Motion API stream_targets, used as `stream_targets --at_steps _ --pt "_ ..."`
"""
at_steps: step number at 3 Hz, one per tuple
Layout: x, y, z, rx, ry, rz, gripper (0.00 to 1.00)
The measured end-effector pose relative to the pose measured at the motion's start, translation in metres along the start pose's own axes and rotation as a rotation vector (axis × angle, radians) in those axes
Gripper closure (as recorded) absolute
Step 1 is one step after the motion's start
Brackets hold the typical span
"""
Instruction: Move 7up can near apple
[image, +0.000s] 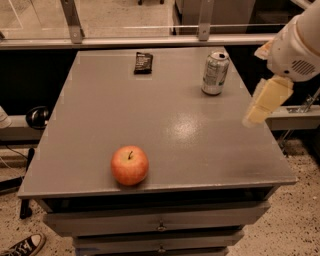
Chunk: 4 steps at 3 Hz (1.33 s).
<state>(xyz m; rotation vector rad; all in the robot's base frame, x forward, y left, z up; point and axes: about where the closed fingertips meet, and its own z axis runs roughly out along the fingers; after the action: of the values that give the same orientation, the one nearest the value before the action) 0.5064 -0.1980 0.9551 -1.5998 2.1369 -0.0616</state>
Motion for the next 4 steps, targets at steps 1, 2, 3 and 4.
stream_targets --at_steps 1,2,3,4 --pt "-0.009 -0.05 0.037 0.107 -0.062 0.058 0.0" --pt "-0.011 -0.084 0.058 0.212 -0.095 0.124 0.0" --pt "-0.013 -0.109 0.074 0.28 -0.161 0.217 0.0" --pt "-0.018 -0.122 0.094 0.28 -0.266 0.319 0.0"
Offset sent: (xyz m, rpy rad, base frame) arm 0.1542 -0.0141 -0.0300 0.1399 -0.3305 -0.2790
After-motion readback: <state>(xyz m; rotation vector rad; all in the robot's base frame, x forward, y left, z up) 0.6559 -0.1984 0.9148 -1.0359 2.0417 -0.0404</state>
